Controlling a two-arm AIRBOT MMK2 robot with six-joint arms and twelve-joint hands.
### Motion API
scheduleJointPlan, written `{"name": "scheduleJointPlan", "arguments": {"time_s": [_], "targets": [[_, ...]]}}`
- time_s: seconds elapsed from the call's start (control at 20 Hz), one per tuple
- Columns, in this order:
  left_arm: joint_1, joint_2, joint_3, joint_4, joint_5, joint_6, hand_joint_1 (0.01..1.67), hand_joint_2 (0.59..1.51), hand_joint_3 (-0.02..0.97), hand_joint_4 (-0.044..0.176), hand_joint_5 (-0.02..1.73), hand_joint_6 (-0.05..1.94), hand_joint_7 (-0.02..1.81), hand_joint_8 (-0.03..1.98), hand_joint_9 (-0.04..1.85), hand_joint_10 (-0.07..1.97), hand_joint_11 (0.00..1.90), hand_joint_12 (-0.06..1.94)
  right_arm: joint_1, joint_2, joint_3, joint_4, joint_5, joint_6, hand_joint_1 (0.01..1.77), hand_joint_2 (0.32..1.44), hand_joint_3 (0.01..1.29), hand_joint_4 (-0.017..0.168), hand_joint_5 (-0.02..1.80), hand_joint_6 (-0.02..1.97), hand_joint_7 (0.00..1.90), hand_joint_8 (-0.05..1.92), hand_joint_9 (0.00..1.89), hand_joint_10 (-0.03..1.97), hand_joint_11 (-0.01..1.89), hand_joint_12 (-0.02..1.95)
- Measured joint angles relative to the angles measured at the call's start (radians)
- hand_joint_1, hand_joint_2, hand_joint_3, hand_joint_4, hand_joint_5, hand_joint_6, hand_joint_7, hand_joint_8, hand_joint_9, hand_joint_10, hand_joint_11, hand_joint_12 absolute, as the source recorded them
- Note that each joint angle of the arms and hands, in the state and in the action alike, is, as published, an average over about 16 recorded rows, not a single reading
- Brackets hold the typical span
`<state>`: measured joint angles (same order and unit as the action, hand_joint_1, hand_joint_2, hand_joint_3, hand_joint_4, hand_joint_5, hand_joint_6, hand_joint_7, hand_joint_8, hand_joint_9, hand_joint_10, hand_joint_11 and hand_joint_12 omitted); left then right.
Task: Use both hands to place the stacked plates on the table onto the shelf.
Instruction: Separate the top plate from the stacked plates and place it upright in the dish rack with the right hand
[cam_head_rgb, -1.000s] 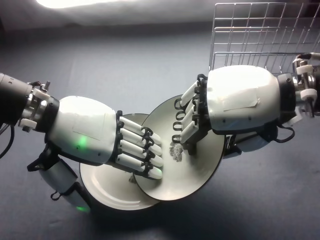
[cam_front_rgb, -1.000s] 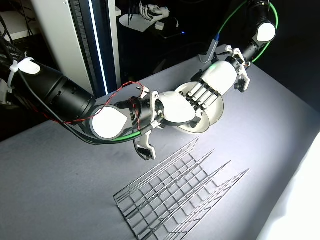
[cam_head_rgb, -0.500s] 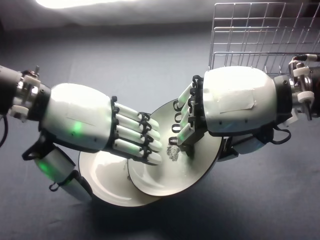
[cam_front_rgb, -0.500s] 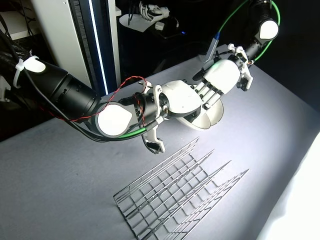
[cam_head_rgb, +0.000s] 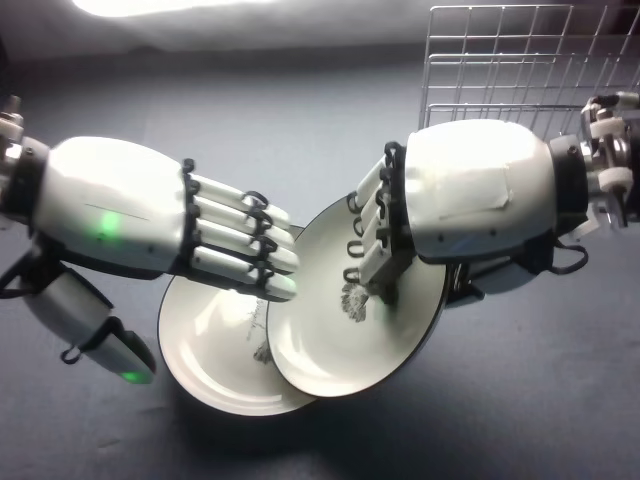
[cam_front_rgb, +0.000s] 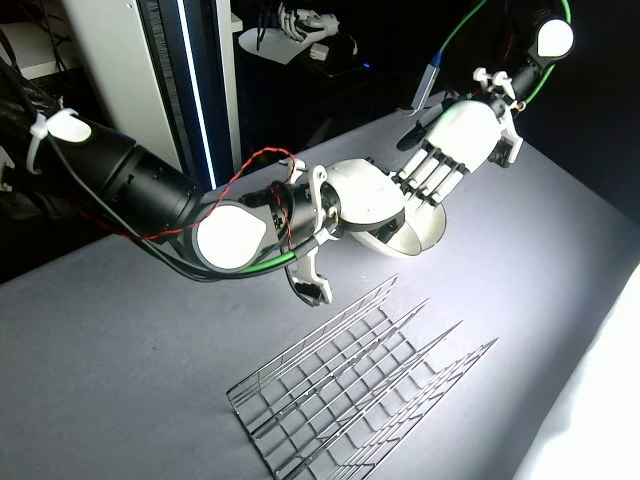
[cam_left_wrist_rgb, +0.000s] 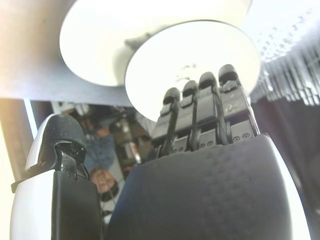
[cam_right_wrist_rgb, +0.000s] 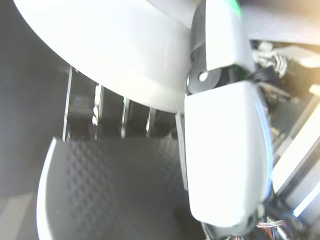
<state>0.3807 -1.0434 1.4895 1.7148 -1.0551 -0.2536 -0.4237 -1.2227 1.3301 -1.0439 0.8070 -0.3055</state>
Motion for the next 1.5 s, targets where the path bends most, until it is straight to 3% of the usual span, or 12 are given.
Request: {"name": "scheduleJointPlan", "arguments": {"time_s": [0.35,0.65,0.9,1.2,1.5], "targets": [[-0.013,0.073,0.014,-0.030,-0.009,-0.020,0.28,1.165,0.010,0.002,0.04,0.02,0.02,0.00,0.02,0.01,0.02,0.01,0.053,0.062,-0.095,0.069,-0.047,0.006,1.32,0.92,0.01,0.001,1.04,0.75,1.13,0.47,1.04,1.02,0.88,1.08],[-0.015,0.124,0.058,-0.051,-0.023,-0.036,0.28,1.165,0.010,0.002,0.03,0.02,0.02,0.00,0.02,0.01,0.02,0.01,0.100,0.126,-0.198,0.197,-0.126,0.011,1.34,0.92,0.01,-0.002,1.06,0.80,1.16,0.50,1.06,0.97,0.92,1.00],[-0.009,0.150,0.101,-0.065,-0.043,-0.047,0.28,1.165,0.010,0.002,0.02,0.02,0.02,0.00,0.02,0.01,0.02,0.01,0.148,0.170,-0.274,0.353,-0.213,0.015,1.34,0.92,0.01,0.000,1.08,0.79,1.18,0.51,1.09,0.83,0.95,0.96],[0.002,0.170,0.136,-0.066,-0.069,-0.058,0.26,1.171,0.010,0.002,0.02,0.02,0.02,0.00,0.02,0.01,0.02,0.01,0.214,0.200,-0.327,0.587,-0.336,0.017,1.36,0.93,0.01,-0.002,1.07,0.79,1.18,0.54,1.07,0.85,0.95,0.97],[0.013,0.182,0.144,-0.066,-0.081,-0.062,0.25,1.182,0.010,0.002,0.02,0.02,0.02,0.00,0.02,0.01,0.02,0.01,0.275,0.210,-0.346,0.808,-0.443,0.017,1.37,0.94,0.01,-0.005,1.04,0.79,1.15,0.56,1.06,0.92,0.93,1.02]]}}
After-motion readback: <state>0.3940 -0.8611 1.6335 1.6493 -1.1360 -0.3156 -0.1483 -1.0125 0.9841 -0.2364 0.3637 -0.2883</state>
